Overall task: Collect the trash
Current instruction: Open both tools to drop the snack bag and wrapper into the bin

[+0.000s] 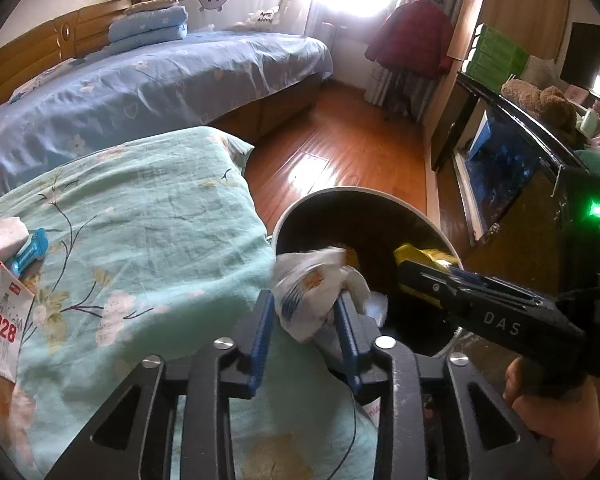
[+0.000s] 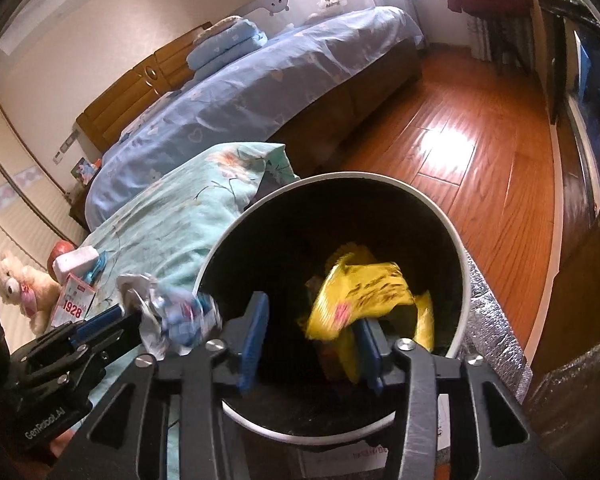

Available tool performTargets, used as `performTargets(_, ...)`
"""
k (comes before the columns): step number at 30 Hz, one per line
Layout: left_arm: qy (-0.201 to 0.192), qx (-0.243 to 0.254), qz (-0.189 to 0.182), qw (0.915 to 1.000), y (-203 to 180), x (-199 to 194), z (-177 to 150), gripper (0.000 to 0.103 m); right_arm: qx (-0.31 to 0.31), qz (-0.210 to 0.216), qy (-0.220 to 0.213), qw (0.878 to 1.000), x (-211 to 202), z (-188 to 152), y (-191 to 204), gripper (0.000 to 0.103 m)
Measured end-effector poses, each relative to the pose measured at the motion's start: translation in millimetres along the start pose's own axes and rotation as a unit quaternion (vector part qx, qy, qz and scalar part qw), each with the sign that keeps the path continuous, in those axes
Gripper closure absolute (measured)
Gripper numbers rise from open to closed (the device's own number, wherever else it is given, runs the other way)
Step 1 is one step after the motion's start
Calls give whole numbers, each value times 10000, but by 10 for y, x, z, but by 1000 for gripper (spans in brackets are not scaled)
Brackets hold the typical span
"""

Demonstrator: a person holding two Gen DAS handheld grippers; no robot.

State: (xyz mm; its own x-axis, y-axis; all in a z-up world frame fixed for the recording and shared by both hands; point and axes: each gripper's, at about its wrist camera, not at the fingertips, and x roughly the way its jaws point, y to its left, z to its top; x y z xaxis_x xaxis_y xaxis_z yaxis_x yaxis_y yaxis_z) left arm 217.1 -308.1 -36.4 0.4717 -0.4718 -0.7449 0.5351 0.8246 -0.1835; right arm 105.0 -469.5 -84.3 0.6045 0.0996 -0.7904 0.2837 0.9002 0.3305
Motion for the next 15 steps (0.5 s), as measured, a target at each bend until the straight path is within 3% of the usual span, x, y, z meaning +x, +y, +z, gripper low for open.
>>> performTargets(4,-67,-49,6,10000,23,-52,-17,60,20,0,0,10000,-17,-8,-10,57)
performTargets(15,-305,-234,210,9990,222,-356,-233,56,-22,80,-90,9999,-93,-60,131,53)
